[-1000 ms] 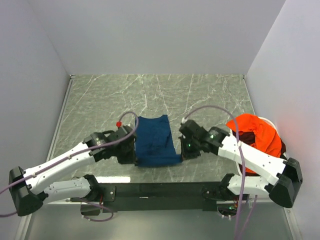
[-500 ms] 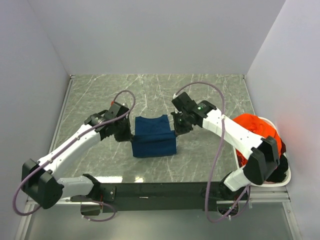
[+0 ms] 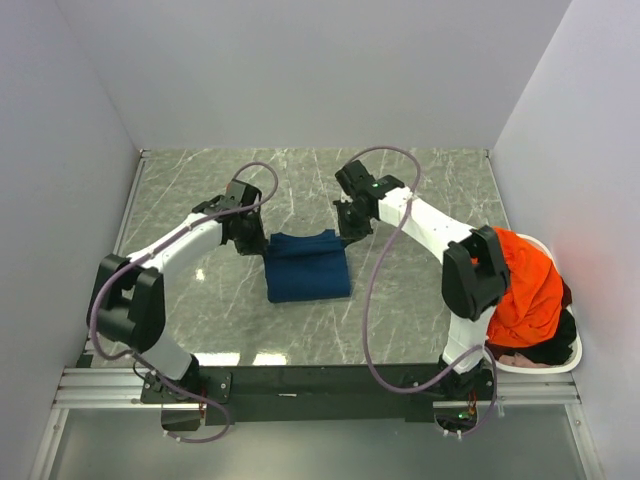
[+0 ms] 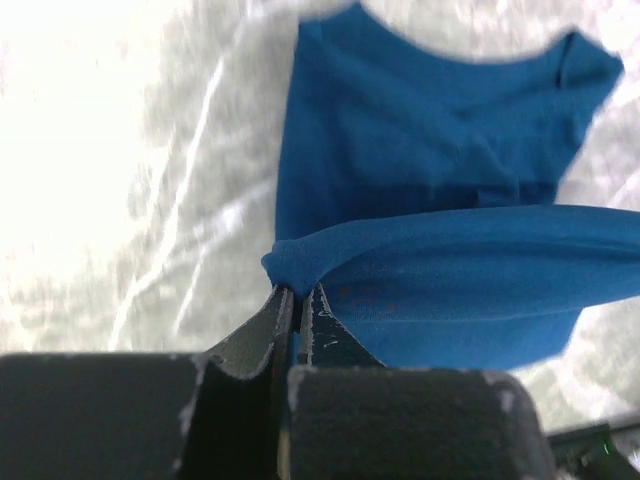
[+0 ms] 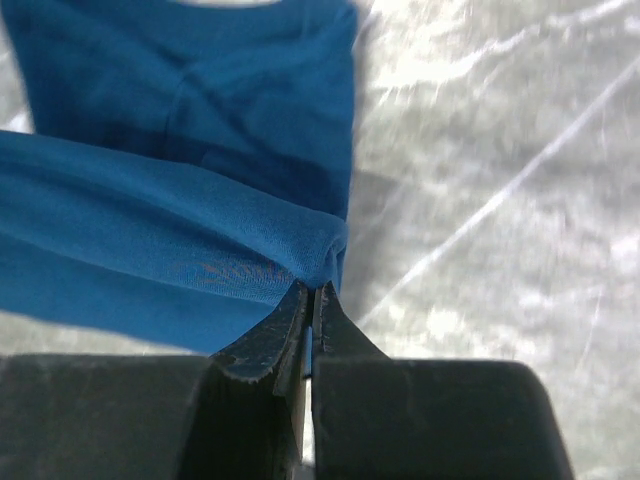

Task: Fold and stack the t-shirts
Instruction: Fold the tshirt

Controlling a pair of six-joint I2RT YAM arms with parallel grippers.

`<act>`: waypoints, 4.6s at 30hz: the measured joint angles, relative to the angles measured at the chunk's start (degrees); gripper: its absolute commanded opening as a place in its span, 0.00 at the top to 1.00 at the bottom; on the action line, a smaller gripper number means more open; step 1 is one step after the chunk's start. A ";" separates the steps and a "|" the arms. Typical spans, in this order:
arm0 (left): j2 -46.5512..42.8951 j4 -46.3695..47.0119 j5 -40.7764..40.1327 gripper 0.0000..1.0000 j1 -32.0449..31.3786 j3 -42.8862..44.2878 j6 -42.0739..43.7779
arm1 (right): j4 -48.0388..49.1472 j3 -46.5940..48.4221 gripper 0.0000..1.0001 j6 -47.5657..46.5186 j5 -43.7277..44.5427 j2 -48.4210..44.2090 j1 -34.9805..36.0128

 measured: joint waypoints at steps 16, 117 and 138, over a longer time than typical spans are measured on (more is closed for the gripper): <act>6.58 10.67 -5.75 0.37 0.85 -0.39 1.01 | 8.87 -0.42 0.67 -0.98 0.92 7.23 -2.36; -47.98 11.58 -14.80 0.09 1.64 -24.63 1.53 | 102.20 -40.00 0.63 52.09 -41.42 17.66 5.05; -27.36 37.64 8.37 0.60 -3.08 -34.47 -9.03 | 85.26 -49.13 0.64 37.55 -37.55 -4.11 -1.79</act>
